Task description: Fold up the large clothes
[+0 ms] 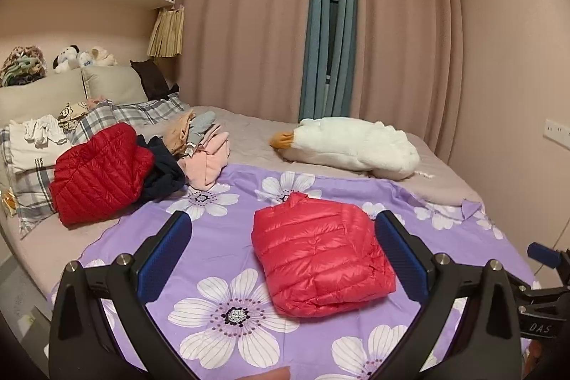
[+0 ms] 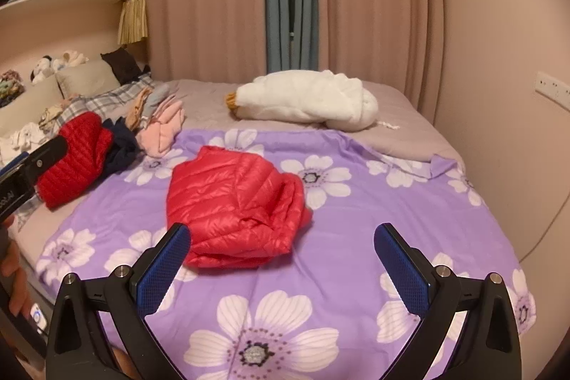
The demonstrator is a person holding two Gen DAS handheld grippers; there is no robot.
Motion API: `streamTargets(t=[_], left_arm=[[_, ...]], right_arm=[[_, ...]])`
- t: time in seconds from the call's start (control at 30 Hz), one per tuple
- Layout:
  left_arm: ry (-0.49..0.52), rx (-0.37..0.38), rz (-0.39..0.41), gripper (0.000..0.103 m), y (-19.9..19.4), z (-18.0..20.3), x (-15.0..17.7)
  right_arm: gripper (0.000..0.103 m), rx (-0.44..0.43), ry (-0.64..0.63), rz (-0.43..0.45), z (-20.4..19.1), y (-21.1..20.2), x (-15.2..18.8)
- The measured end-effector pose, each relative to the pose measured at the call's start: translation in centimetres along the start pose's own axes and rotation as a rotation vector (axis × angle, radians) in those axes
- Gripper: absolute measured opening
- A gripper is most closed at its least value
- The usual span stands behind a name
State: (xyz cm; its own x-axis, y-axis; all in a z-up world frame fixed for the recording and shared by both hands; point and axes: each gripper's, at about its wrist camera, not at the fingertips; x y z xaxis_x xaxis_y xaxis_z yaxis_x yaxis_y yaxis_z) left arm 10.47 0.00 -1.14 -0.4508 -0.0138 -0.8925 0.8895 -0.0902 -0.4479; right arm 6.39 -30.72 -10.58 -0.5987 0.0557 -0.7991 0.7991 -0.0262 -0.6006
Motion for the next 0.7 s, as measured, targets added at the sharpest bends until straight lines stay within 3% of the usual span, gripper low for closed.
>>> streamTargets(t=[0.7], left_arm=[[-0.009,0.008,0.0,0.103,-1.0,0.4,0.2]], right_arm=[[0.102,0.01,-0.015,-0.014,0.0,0.1,0.3]])
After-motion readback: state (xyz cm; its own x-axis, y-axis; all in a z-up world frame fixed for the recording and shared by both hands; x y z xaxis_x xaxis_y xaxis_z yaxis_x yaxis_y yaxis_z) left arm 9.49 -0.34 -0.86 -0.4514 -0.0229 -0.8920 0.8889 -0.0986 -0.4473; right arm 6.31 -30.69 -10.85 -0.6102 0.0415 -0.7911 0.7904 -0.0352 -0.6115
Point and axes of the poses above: each gripper's, at about its wrist camera, not at the fingertips, and y roughly the way its jaws point, z to its right, x to its underside, and after that the axes turned 8 degrees about -z, right-handed
